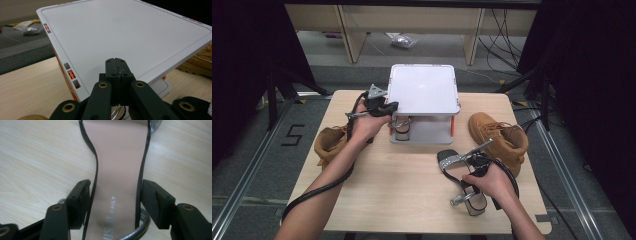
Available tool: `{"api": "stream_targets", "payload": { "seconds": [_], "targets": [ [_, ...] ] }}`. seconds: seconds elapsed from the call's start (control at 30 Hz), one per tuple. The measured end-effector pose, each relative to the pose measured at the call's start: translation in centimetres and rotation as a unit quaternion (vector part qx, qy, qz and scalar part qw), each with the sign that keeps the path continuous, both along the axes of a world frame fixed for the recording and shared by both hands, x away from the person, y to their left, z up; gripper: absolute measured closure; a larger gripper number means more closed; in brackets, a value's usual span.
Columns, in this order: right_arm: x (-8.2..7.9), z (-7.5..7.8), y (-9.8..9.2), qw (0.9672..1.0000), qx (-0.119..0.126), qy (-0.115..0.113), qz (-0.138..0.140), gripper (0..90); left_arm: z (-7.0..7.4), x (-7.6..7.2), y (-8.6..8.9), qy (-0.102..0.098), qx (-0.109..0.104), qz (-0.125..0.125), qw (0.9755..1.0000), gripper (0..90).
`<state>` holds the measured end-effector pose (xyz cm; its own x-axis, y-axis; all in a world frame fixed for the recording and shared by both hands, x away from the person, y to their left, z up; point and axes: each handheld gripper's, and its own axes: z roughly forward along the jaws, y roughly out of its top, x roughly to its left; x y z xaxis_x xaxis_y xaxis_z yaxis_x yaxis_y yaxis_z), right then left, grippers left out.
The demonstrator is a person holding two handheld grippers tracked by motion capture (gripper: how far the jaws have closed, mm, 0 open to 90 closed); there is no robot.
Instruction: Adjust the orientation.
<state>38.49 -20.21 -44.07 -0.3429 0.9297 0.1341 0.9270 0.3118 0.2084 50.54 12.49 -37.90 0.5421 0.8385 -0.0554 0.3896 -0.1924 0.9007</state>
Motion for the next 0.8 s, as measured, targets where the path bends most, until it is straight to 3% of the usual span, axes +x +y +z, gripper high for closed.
{"api": "stream_targets", "payload": {
  "seconds": [0.03,0.07,0.13,0.2,0.23,0.3,0.4,0.53,0.63,0.77,0.8],
  "targets": [
    [0.1,0.1,0.0,1.0,0.0,0.002,-0.002,39.8,0.0,0.0,0.0,0.0,-0.001,0.0,1.0,89.1],
    [0.2,0.0,-0.2,0.9999,-0.004,-0.015,0.0,40.3,0.0,0.0,0.0,0.0,-0.002,0.0,1.0,89.0],
    [0.4,0.3,-0.4,0.9998,-0.006,-0.016,0.011,45.2,0.0,0.0,0.1,0.001,-0.001,0.0,1.0,89.0],
    [0.5,0.5,-0.7,0.9995,-0.005,-0.026,0.018,56.2,0.0,0.0,0.1,0.001,-0.001,-0.001,1.0,89.0],
    [0.6,0.9,-0.8,0.9998,-0.002,-0.02,0.008,61.2,0.0,0.0,0.1,0.001,-0.001,-0.001,1.0,89.0],
    [0.8,1.3,-1.1,0.9996,0.005,-0.028,-0.004,73.0,0.0,0.0,0.0,0.001,-0.001,-0.002,1.0,89.0],
    [1.3,1.1,-1.8,0.999,-0.018,-0.039,-0.01,85.0,0.0,0.0,0.0,0.001,0.001,-0.001,1.0,89.0],
    [1.7,0.5,-2.2,0.9994,-0.028,-0.02,0.003,89.5,0.0,0.0,0.0,0.002,0.0,-0.001,1.0,89.0],
    [1.6,0.0,-2.1,0.9995,-0.032,-0.001,-0.004,89.6,0.1,0.0,0.0,0.002,0.002,-0.001,1.0,89.0],
    [1.4,-0.1,-1.9,0.9995,-0.032,0.001,-0.001,90.0,0.1,0.0,0.0,0.002,0.002,-0.002,1.0,89.0],
    [1.4,-0.1,-1.9,0.9999,-0.014,0.007,0.0,90.0,0.1,0.0,0.0,0.002,0.002,-0.002,1.0,89.0]
  ]
}}
